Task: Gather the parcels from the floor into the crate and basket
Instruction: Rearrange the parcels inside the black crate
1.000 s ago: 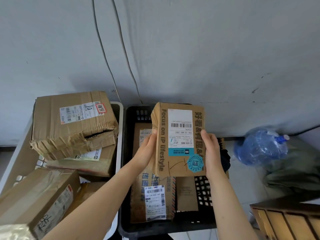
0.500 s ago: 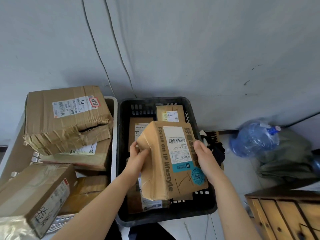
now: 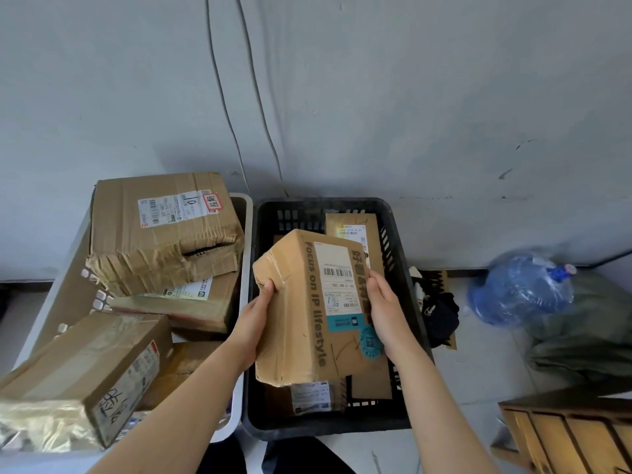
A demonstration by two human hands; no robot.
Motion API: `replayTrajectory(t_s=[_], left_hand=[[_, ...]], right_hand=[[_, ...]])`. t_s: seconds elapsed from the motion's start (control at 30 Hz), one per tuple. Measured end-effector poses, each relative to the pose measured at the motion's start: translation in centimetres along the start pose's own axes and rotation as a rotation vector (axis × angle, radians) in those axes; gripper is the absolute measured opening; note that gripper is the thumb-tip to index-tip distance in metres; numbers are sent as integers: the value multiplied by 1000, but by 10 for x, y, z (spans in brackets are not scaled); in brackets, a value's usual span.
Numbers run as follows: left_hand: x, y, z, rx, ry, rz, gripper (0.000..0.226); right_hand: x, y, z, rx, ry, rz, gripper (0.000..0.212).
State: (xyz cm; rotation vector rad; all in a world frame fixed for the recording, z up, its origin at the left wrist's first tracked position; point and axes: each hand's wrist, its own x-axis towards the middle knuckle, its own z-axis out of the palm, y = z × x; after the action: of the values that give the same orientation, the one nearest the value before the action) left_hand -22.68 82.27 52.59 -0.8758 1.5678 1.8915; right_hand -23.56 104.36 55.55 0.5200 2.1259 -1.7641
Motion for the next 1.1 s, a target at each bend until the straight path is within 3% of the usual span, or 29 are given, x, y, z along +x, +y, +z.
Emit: replayTrajectory(t_s=[0.23, 0.6, 0.77, 0.87, 0.97, 1.1], left_hand=[[3, -3, -9, -36, 54, -30, 57], [-1, -8, -21, -19, -29, -11, 55], [-5, -3, -20, -42, -71, -47, 46], [-7, -5, -22, -48, 46, -74, 52], [-2, -3, -25, -119, 219, 13, 57], [7, 25, -8, -74, 221, 218, 52]], right_hand=[[0, -10, 13, -108, -17, -75, 26], [-18, 9, 23, -93, 64, -40, 34], [-25, 14, 13, 61, 44, 53, 34], [-20, 24, 0, 47, -48, 126, 40], [-8, 29, -7, 19, -90, 179, 60], [24, 8, -24, 25, -86, 128, 49]])
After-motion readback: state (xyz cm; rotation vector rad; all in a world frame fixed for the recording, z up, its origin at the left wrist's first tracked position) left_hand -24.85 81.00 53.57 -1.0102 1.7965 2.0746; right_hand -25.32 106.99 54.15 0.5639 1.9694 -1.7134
